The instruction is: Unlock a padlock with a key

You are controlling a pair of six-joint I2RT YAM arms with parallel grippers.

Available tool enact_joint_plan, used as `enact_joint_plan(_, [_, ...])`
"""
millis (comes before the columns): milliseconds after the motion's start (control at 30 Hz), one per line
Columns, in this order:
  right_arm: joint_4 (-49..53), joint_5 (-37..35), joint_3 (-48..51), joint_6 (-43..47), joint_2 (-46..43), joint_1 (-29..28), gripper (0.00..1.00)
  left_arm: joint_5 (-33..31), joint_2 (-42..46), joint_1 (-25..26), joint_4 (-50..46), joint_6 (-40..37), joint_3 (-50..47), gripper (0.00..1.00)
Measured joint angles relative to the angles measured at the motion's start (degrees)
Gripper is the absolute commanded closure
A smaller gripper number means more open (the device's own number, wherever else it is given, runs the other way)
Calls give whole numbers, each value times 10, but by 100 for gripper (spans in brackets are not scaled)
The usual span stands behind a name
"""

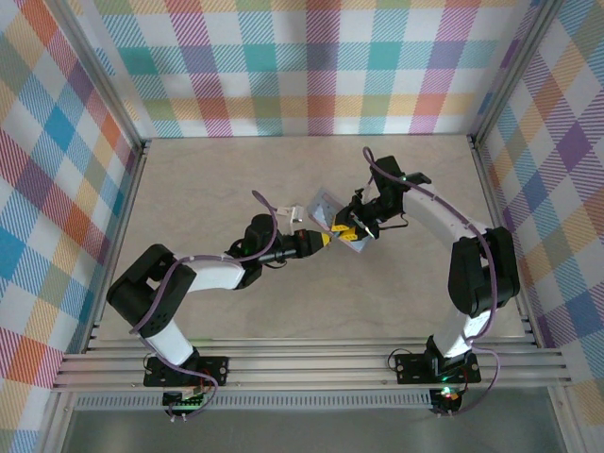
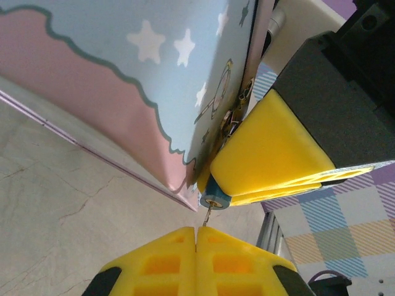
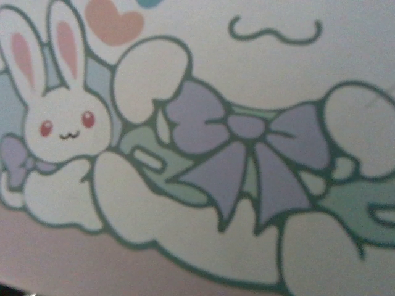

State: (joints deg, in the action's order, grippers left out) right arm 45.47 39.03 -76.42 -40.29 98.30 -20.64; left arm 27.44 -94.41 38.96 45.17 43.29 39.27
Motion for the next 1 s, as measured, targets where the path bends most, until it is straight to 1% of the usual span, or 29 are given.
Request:
enact_joint_plan(333, [1,-7,0,2,0,-1,100,-37,8,13,-12,-10,0,100])
enact_joint_plan(533, [10,-32,-1,2,0,-1,100,-90,9,43,-45,-39,14,100])
enact_joint_plan(667, [16,-37,-3,3,0,-1,100,-108,13,49,-63,-57,19,100])
enact_joint_plan(833, [14,-38,-3,5,0,-1,100,-106,10,45,-72,-49,27,100])
enact_joint_plan(1000, [-18,-42,6,5,0,1,100,-71,-35,20,-9,14,30,100])
